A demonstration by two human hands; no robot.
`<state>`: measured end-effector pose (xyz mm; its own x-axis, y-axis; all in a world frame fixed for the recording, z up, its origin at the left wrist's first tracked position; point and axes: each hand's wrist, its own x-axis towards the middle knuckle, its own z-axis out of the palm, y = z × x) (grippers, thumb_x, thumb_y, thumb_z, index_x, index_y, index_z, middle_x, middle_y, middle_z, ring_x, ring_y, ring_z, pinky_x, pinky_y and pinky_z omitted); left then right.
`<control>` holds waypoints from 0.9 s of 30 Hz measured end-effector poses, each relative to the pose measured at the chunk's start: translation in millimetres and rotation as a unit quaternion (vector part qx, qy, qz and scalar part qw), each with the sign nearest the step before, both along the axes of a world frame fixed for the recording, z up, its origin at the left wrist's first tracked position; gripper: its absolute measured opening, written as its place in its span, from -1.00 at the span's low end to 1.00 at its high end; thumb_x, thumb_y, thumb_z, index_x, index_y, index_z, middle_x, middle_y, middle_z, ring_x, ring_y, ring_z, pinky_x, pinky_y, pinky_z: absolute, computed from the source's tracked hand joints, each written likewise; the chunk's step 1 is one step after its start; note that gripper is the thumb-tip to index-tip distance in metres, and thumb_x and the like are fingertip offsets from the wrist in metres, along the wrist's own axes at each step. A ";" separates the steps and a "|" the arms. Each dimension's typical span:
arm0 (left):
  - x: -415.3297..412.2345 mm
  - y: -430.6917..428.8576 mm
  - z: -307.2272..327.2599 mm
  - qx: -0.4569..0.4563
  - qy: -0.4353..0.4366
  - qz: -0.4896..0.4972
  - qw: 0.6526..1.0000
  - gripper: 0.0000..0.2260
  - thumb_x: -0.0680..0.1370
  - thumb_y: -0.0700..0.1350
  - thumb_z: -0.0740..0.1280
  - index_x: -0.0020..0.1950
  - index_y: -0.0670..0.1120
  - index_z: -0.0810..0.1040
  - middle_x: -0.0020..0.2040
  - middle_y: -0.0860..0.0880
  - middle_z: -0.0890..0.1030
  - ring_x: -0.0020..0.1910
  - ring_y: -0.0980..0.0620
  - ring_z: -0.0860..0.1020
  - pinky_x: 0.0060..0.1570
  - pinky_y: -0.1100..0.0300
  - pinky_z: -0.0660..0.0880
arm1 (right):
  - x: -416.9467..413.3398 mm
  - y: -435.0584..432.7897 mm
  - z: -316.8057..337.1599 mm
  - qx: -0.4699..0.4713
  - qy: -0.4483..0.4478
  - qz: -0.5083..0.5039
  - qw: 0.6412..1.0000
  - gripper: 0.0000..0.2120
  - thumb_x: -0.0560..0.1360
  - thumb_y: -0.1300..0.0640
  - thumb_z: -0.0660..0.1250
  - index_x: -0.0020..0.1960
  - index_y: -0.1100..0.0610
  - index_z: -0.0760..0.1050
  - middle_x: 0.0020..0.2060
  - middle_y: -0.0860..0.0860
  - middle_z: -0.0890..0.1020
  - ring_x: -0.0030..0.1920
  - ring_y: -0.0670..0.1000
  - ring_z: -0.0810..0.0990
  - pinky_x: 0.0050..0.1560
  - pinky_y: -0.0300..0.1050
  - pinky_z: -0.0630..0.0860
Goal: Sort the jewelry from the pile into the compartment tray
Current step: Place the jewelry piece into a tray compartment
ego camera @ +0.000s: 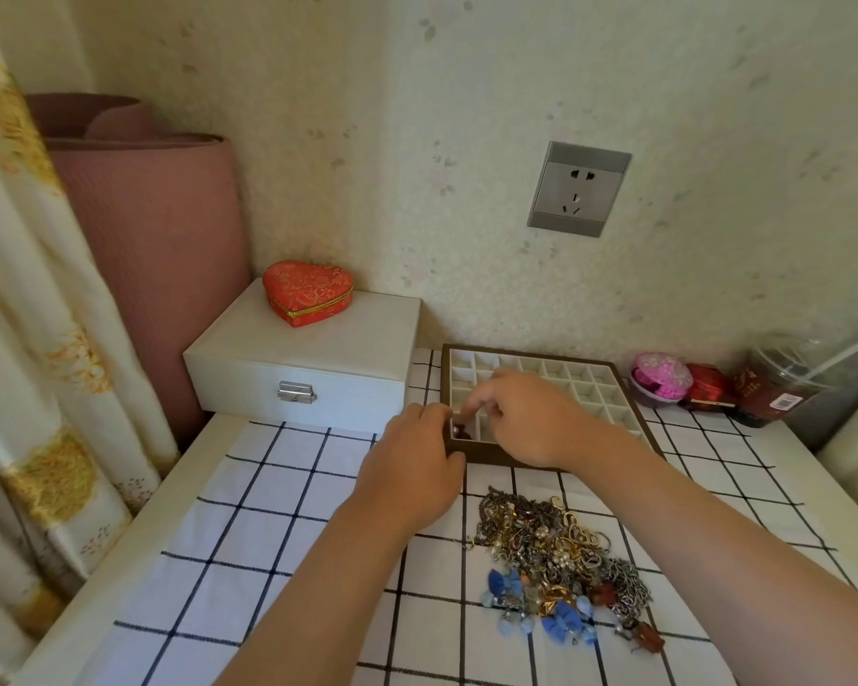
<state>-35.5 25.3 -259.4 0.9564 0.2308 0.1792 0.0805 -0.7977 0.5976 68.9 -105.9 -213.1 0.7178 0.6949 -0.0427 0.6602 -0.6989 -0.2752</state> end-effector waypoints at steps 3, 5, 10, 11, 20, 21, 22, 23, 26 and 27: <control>1.6 1.0 -1.8 0.014 0.006 -0.014 1.000 -0.62 0.60 0.00 0.27 0.42 0.07 0.39 0.27 0.02 0.43 0.25 0.06 0.38 0.18 0.13 0.45 | -4.8 0.0 -7.6 -0.012 0.012 0.015 1.000 -0.58 0.53 0.33 0.21 0.14 -0.11 0.64 -0.07 -0.06 0.47 -0.10 0.00 0.52 -0.02 0.05 0.55; 1.9 2.6 -1.7 0.017 0.008 -0.019 1.000 -0.62 0.60 0.00 0.27 0.42 0.07 0.40 0.28 0.02 0.43 0.27 0.05 0.36 0.18 0.14 0.42 | -5.9 -2.4 -9.0 -0.002 0.023 0.011 1.000 -0.58 0.53 0.34 0.21 0.15 -0.10 0.63 -0.10 -0.06 0.47 -0.10 0.00 0.52 0.00 0.06 0.56; -3.3 -0.1 3.5 0.040 -0.008 -0.011 0.999 -0.55 0.60 0.01 0.28 0.49 0.05 0.32 0.35 0.03 0.39 0.34 0.04 0.33 0.20 0.13 0.40 | -14.7 -24.6 8.1 0.093 0.018 -0.023 0.995 -0.62 0.59 0.30 0.22 0.15 -0.12 0.63 0.07 -0.05 0.57 0.07 -0.06 0.56 0.12 -0.10 0.53; -4.6 -1.5 5.9 0.042 -0.019 -0.013 0.999 -0.57 0.61 0.00 0.28 0.48 0.06 0.34 0.33 0.03 0.39 0.33 0.05 0.33 0.21 0.12 0.42 | -18.8 -32.0 12.8 0.101 0.012 -0.029 0.994 -0.66 0.60 0.26 0.23 0.14 -0.13 0.63 0.08 -0.08 0.58 0.08 -0.09 0.56 0.14 -0.12 0.52; -22.2 -27.6 9.3 0.074 -0.017 -0.101 0.992 -0.78 0.60 -0.03 0.31 0.23 0.15 0.57 0.09 0.17 0.53 0.06 0.18 0.47 0.02 0.22 0.47 | -74.0 -87.3 -4.7 0.057 0.030 -0.056 0.996 -0.77 0.61 0.06 0.30 0.19 -0.17 0.61 0.09 -0.25 0.63 0.13 -0.17 0.59 0.18 -0.14 0.54; -23.0 -28.8 7.4 0.084 -0.002 -0.098 0.992 -0.77 0.61 -0.01 0.30 0.26 0.15 0.56 0.10 0.16 0.53 0.08 0.16 0.48 0.03 0.21 0.47 | -73.7 -88.9 -10.6 0.052 0.018 -0.059 0.997 -0.77 0.62 0.05 0.30 0.22 -0.16 0.61 0.13 -0.23 0.63 0.16 -0.15 0.58 0.20 -0.12 0.53; -23.7 -29.9 6.0 0.097 0.014 -0.093 0.991 -0.75 0.61 0.02 0.29 0.29 0.15 0.56 0.12 0.14 0.53 0.10 0.13 0.48 0.05 0.18 0.48 | -72.2 -88.8 -15.9 0.046 0.006 -0.063 0.997 -0.76 0.62 0.05 0.28 0.24 -0.14 0.61 0.17 -0.20 0.62 0.19 -0.12 0.57 0.20 -0.10 0.52; -23.7 -31.1 4.5 0.115 0.027 -0.088 0.989 -0.74 0.61 0.05 0.27 0.30 0.15 0.56 0.13 0.11 0.53 0.12 0.10 0.48 0.05 0.16 0.48 | -70.5 -87.6 -20.4 0.041 -0.004 -0.066 0.997 -0.75 0.63 0.04 0.27 0.25 -0.13 0.60 0.18 -0.17 0.61 0.20 -0.08 0.56 0.19 -0.09 0.52; -24.2 -35.8 4.4 0.157 0.047 -0.064 0.984 -0.77 0.62 0.07 0.24 0.21 0.13 0.62 0.10 0.05 0.50 0.09 0.06 0.48 -0.03 0.17 0.45 | -67.1 -78.0 -28.9 0.025 -0.026 -0.058 0.998 -0.75 0.65 0.01 0.23 0.25 -0.14 0.60 0.12 -0.09 0.59 0.14 0.00 0.57 0.08 -0.04 0.53; -24.0 -37.2 5.3 0.162 0.047 -0.056 0.984 -0.77 0.62 0.07 0.25 0.18 0.13 0.64 0.09 0.05 0.51 0.07 0.07 0.49 -0.05 0.19 0.45 | -65.8 -74.5 -29.7 0.018 -0.032 -0.053 0.998 -0.76 0.65 0.01 0.23 0.23 -0.14 0.61 0.10 -0.08 0.59 0.13 0.01 0.58 0.07 -0.04 0.53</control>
<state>-59.5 -11.9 -254.2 0.9884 0.0686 0.1358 0.0244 -0.9524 0.3039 3.1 -180.5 -242.8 0.7878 0.6152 0.0296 0.6002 -0.7561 -0.2608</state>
